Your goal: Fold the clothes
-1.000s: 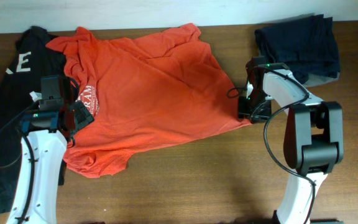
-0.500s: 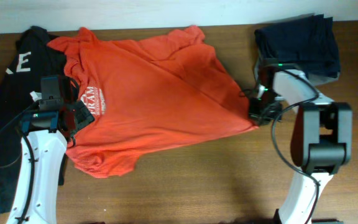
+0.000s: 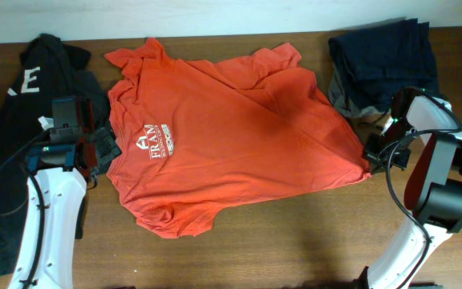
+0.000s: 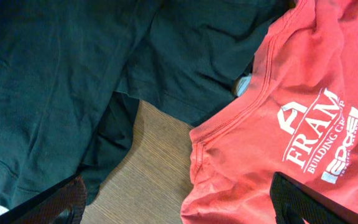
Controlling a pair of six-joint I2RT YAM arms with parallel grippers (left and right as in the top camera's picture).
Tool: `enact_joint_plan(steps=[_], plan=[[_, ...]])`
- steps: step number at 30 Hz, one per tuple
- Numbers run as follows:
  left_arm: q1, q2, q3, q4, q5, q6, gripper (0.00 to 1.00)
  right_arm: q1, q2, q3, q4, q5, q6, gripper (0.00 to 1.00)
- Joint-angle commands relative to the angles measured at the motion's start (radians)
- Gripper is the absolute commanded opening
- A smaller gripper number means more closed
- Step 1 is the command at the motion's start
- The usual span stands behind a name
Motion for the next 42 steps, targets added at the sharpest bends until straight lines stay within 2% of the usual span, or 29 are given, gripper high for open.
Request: enact_joint_plan(steps=[1, 3, 4, 6, 9, 12, 14, 18, 21, 30, 42], plan=[[0.005, -0.004, 0.013, 0.009, 0.007, 0.002, 0.94, 0.050, -0.123, 0.049, -0.042, -0.074, -0.122, 0.14], [0.005, -0.004, 0.013, 0.010, 0.007, 0.002, 0.94, 0.084, -0.180, 0.103, -0.076, -0.074, -0.156, 0.27], [0.005, -0.004, 0.013, 0.010, 0.007, 0.002, 0.94, 0.108, -0.209, 0.137, -0.085, -0.074, -0.162, 0.42], [0.005, -0.004, 0.013, 0.010, 0.007, 0.002, 0.94, 0.148, -0.242, 0.190, -0.084, -0.074, -0.165, 0.59], [0.005, -0.004, 0.013, 0.010, 0.007, 0.002, 0.94, 0.236, -0.256, 0.282, -0.005, -0.074, -0.194, 0.71], [0.005, -0.004, 0.012, 0.015, 0.007, 0.002, 0.94, 0.315, -0.250, 0.291, 0.207, -0.063, -0.206, 0.81], [0.005, -0.004, 0.009, 0.029, 0.008, 0.002, 0.94, 0.345, -0.231, 0.290, 0.323, -0.043, -0.209, 0.82], [0.005, 0.010, -0.002, 0.053, 0.033, 0.002, 0.95, 0.372, -0.115, 0.290, 0.660, -0.019, -0.211, 0.81], [0.005, 0.025, -0.002, 0.054, 0.029, 0.018, 0.95, 0.363, -0.035, 0.290, 0.800, -0.014, -0.208, 0.77], [0.005, 0.089, -0.002, 0.051, 0.023, 0.021, 0.95, 0.363, 0.197, 0.291, 1.035, -0.047, -0.125, 0.66], [0.005, 0.118, -0.002, 0.051, 0.014, 0.040, 0.95, 0.365, 0.332, 0.291, 1.236, -0.095, 0.019, 0.61]])
